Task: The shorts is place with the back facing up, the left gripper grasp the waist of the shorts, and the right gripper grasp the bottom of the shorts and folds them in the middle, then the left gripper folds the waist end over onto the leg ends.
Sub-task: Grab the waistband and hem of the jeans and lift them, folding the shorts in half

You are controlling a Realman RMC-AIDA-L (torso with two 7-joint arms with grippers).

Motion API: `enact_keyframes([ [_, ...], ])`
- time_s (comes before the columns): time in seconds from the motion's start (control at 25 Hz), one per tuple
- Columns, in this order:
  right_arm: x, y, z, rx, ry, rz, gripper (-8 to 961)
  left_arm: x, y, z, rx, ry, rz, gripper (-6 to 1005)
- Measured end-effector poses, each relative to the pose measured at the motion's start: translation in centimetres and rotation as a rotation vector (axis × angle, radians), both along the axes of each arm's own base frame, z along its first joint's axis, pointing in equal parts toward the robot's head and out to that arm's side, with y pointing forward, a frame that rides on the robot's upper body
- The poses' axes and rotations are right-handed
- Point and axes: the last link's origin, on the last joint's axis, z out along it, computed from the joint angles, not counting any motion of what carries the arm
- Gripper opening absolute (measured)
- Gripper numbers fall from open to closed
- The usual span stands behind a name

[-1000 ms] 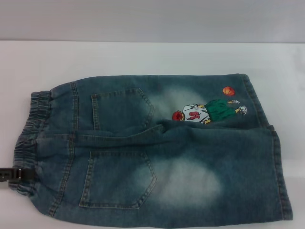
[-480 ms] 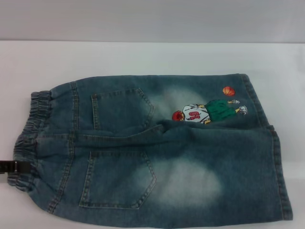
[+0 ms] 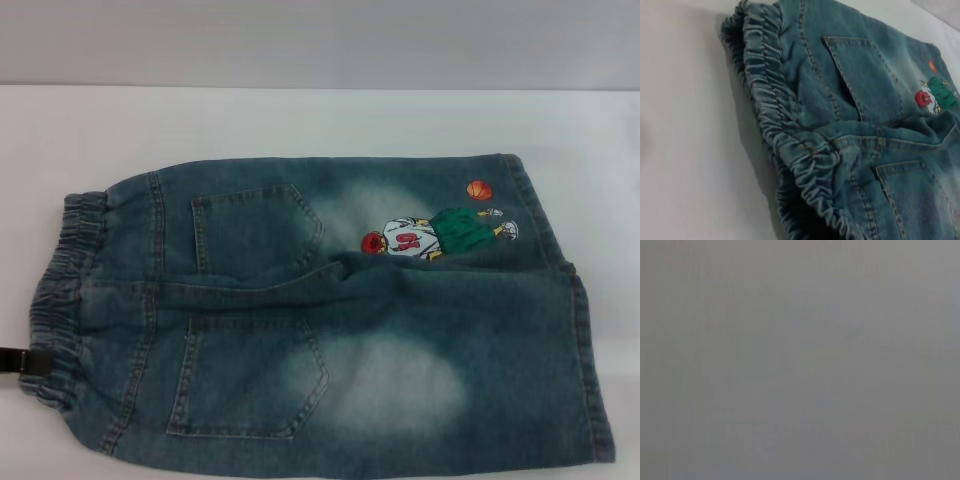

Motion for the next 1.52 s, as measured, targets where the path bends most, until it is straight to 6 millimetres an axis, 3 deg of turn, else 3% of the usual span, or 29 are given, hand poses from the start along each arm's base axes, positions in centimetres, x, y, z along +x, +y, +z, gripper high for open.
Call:
enact_keyframes([
  [0.24,-0.1,0.3,0.5,0.004,0.032,0.011,558,0.2,0.5,0.9,0.081,-0.027,0.012,68],
  [0.36,-1.2,0.8,1.1,-0.061,0.073,0.110,559,0.5,0.8,1.3,0.121,-0.047,0.013,58],
  [0.56,-6.8,1.4,1.9,-0.427,0.098,0.463,559,1.1,1.6,1.1,0.156,-0.065,-0.006,40],
  [0.72,-11.6,0.3,1.9,-0.774,-0.012,0.688,559,1.7,2.1,0.6,0.171,-0.068,-0.025,40],
  [0.88,-13.7,-1.0,2.2,-1.047,-0.138,0.753,559,2.0,2.7,0.2,0.201,-0.058,-0.037,41],
  [1.04,-13.6,-2.5,2.2,-1.412,-0.269,0.708,558,2.4,3.1,0.0,0.226,-0.069,-0.057,41],
  [1.16,-13.3,-3.2,1.9,-1.541,-0.318,0.680,558,2.8,3.4,0.1,0.245,-0.087,-0.069,42],
  [1.36,-11.2,-4.9,0.8,-1.852,-0.469,0.482,558,3.2,3.8,0.1,0.252,-0.094,-0.081,42],
  [1.52,-9.1,-5.9,0.8,-1.996,-0.551,0.320,559,3.3,3.9,0.1,0.252,-0.095,-0.083,42],
])
